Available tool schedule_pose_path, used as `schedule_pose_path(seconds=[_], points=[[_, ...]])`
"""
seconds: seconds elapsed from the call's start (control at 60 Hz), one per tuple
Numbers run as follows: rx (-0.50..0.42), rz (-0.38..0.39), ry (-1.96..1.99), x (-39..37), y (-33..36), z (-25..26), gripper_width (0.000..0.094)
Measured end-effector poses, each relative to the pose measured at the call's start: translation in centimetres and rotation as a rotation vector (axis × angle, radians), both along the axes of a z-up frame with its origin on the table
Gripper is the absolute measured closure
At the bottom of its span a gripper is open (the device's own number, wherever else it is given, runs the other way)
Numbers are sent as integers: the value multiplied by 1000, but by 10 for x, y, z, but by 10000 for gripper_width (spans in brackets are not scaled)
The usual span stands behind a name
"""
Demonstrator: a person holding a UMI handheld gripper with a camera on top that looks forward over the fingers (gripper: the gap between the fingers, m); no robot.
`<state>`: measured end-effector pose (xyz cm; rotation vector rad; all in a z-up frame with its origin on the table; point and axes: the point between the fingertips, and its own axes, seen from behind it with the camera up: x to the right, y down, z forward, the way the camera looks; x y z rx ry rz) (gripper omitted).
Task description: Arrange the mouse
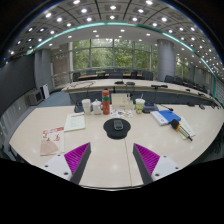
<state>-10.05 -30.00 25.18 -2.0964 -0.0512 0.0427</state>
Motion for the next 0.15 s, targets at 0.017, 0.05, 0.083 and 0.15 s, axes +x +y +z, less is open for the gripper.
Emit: schedule_pose_path(seconds=[0.017, 0.05, 0.083, 0.15], points=[[0, -1, 4, -1, -2, 1, 71], [3, -3, 13, -3, -5, 1, 73], [5, -3, 11, -2, -9, 4, 72], [-1, 4, 6, -3, -14, 3, 73]])
